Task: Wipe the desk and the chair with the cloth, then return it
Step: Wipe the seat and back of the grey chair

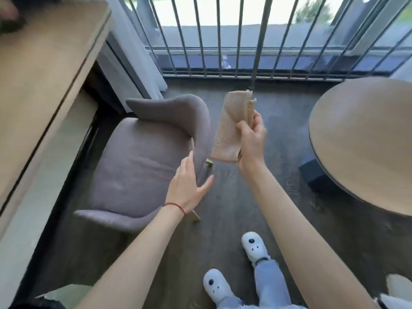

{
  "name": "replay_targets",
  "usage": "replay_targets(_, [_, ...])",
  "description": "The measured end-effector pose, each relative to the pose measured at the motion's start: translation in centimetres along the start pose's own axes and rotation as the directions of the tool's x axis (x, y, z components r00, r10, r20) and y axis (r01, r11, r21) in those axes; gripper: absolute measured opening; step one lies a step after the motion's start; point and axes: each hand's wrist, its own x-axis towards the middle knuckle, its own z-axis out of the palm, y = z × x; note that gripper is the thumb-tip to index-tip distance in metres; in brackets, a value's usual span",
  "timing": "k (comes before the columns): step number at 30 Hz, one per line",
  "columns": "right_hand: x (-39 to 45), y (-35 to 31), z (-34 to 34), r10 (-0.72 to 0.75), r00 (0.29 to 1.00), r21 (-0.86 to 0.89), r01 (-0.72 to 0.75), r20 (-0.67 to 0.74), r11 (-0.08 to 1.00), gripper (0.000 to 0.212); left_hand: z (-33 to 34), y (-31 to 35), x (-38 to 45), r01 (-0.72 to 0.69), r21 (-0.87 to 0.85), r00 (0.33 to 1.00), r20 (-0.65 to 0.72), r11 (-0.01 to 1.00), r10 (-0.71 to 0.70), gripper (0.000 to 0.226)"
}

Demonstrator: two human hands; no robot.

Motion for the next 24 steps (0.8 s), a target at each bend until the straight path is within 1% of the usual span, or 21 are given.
replay_targets(2, [1.1,1.1,-2.2,0.043,0.999,0.049,-0.041,-0.033,0.998,0.029,0.5,-1.1,0.3,-0.072,0.078,0.997,-0.011,0.994,0.073,0.089])
replay_targets(5, [2.6,3.6,-4.8,0.104,0.994,0.104,-0.1,-0.038,0.99,0.031,0.8,-2.4,0.9,-0.167,0.127,0.982,-0.069,0.978,0.177,0.087])
replay_targets(8, [3.1,6.6,-6.0,0.179,0.983,0.164,-0.17,-0.044,0.972,0.029,1.4,-2.4,1.2,-0.191,0.183,0.972,-0.105,0.965,0.212,0.085])
replay_targets(12, [1.9,9.9,-5.3,0.268,0.962,0.193,-0.255,-0.043,0.947,0.026,1.4,-2.3,1.1,-0.186,0.208,0.975,-0.08,0.96,0.206,0.085])
replay_targets(14, [1.2,10.9,-4.4,0.269,0.963,0.214,-0.257,-0.029,0.942,0.027,1.4,-2.3,1.1,-0.204,0.206,0.974,-0.054,0.957,0.219,0.089])
replay_targets(16, [0.5,11.7,-3.3,0.237,0.972,0.214,-0.232,0.003,0.949,0.032,1.2,-2.7,1.0,-0.224,0.194,0.972,-0.028,0.955,0.234,0.094])
replay_targets(20, [-0.5,12.7,-2.1,0.16,0.985,0.153,-0.169,0.069,0.974,0.038,0.7,-4.4,0.3,-0.21,0.028,0.977,0.03,0.977,0.209,0.1])
replay_targets(22, [-1.0,13.3,-2.1,0.13,0.987,0.095,-0.138,0.094,0.986,0.039,0.8,-5.1,-0.4,-0.21,0.005,0.978,0.005,0.978,0.21,0.095])
replay_targets(24, [-1.5,13.8,-2.2,0.101,0.99,0.065,-0.108,0.1,0.992,0.04,1.2,-5.5,-0.6,-0.223,0.03,0.973,-0.051,0.974,0.224,0.089])
